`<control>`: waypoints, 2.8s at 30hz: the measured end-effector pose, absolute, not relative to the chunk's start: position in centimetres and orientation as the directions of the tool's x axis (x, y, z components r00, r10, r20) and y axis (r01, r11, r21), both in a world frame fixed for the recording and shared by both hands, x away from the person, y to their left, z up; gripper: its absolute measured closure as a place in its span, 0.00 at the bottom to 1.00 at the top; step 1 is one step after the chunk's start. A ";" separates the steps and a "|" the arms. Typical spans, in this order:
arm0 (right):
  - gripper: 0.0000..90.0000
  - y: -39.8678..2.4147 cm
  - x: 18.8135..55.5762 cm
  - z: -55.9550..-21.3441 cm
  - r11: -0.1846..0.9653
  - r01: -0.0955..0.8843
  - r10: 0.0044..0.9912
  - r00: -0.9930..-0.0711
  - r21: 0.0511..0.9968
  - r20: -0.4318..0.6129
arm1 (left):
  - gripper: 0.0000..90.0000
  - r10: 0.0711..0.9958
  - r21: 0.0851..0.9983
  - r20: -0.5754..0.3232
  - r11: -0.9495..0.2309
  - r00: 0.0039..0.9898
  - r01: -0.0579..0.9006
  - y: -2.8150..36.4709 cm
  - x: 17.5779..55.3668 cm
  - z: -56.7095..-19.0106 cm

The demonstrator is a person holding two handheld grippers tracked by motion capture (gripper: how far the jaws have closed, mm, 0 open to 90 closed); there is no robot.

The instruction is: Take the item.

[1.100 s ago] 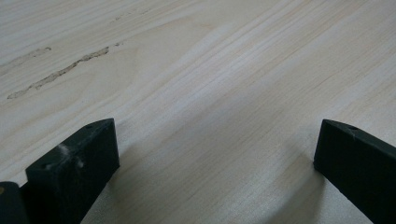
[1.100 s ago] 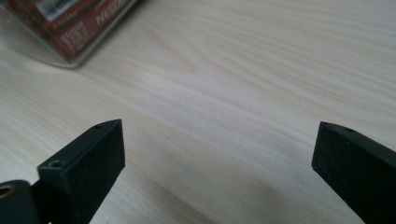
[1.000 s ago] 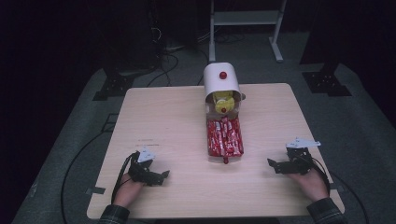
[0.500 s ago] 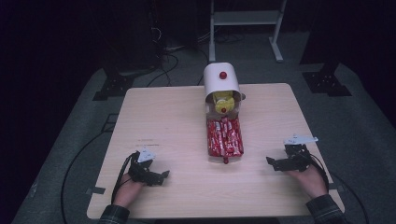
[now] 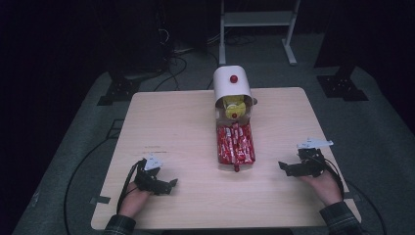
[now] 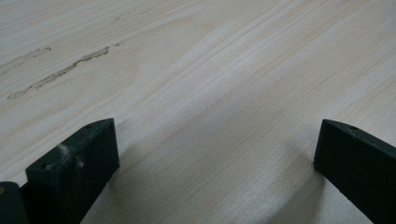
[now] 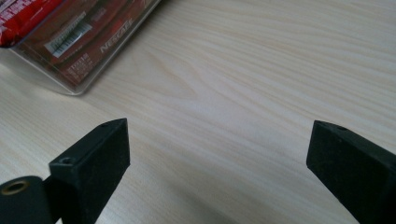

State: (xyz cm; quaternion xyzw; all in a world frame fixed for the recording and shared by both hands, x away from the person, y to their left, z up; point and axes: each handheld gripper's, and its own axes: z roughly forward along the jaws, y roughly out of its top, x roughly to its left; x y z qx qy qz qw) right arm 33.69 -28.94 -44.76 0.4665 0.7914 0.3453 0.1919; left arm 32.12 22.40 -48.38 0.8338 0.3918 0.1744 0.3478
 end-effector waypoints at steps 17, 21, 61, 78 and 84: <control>0.06 -27.8 34.3 -43.6 0.328 0.579 0.862 -0.506 0.747 0.013 | 0.00 0.776 0.715 0.018 -0.451 0.631 0.534 22.4 32.1 -48.4; 0.06 -27.2 34.6 -43.5 0.337 0.573 0.857 -0.515 0.747 0.008 | 0.00 0.776 0.715 0.018 -0.451 0.631 0.534 22.4 32.1 -48.4; 0.06 -24.9 36.8 -41.3 0.337 0.533 0.834 -0.552 0.776 0.017 | 0.00 0.778 0.715 0.018 -0.450 0.628 0.536 22.3 32.1 -48.4; 0.06 -23.5 37.6 -39.9 0.339 0.513 0.805 -0.592 0.789 0.039 | 0.00 0.779 0.714 0.019 -0.449 0.626 0.537 22.3 32.1 -48.4; 0.07 -22.9 38.0 -39.6 0.329 0.508 0.793 -0.607 0.796 0.060 | 0.00 0.780 0.716 0.017 -0.446 0.625 0.537 22.3 32.1 -48.4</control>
